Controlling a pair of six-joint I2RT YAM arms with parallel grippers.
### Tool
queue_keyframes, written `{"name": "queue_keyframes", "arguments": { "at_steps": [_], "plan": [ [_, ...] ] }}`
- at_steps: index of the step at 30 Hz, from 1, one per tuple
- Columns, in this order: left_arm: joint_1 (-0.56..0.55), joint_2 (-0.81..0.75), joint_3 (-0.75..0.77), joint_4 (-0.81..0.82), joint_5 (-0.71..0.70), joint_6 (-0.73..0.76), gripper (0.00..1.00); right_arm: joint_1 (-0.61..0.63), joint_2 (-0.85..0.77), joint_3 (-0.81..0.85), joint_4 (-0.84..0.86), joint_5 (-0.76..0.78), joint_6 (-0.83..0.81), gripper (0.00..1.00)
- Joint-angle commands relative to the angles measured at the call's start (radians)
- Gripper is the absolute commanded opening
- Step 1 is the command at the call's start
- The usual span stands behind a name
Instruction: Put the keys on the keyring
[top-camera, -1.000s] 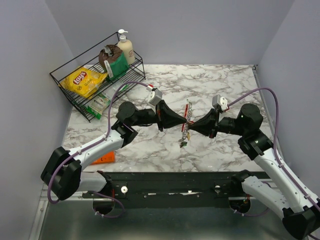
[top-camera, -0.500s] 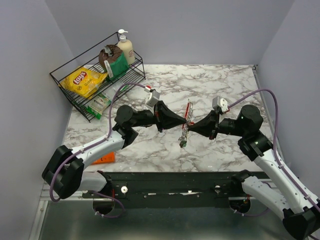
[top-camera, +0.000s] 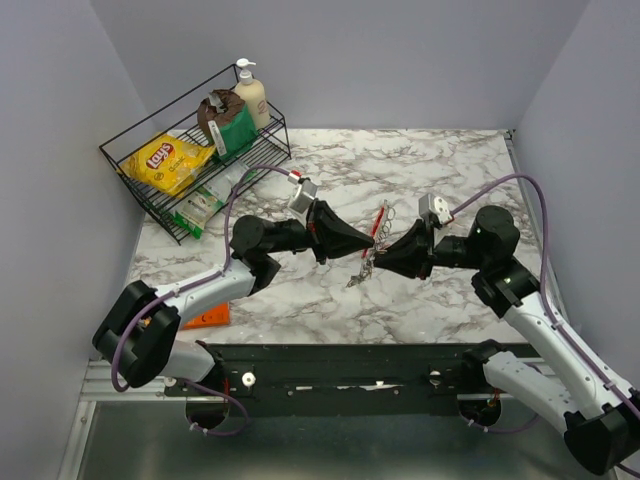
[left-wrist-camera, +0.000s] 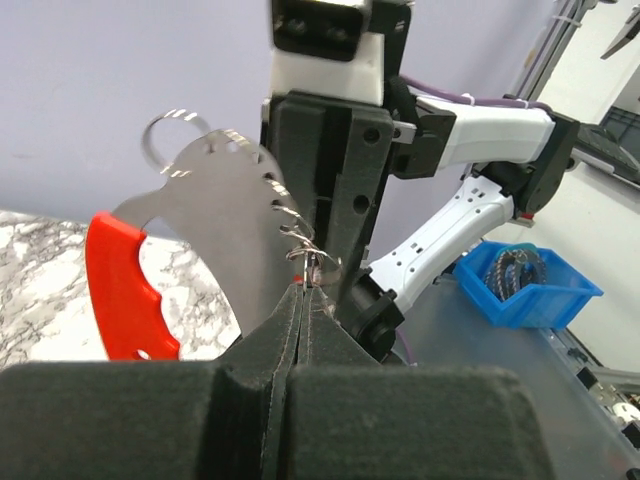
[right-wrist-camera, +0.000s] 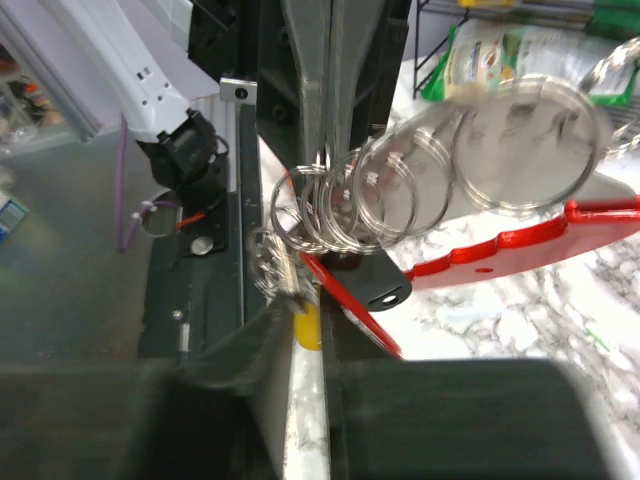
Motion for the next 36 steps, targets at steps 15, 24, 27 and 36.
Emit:
{"name": "queue_keyframes", "arguments": {
  "at_steps": [15, 24, 27, 36],
  "plan": [
    [0.0, -0.136, 0.042, -0.452, -0.126, 0.287, 0.0, -0.006, -0.132, 0.046, -0.131, 0.079, -0.069, 0.61],
    [0.002, -0.143, 0.047, -0.5, -0.149, 0.304, 0.0, -0.006, -0.084, 0.046, -0.016, -0.076, -0.004, 0.61],
    [0.0, -0.135, 0.06, -0.523, -0.158, 0.31, 0.0, -0.006, -0.064, 0.039, 0.029, -0.108, 0.016, 0.61],
    [0.0, -0.115, 0.094, -0.609, -0.201, 0.332, 0.0, -0.004, 0.006, -0.005, 0.081, -0.137, 0.031, 0.61]
  ]
}}
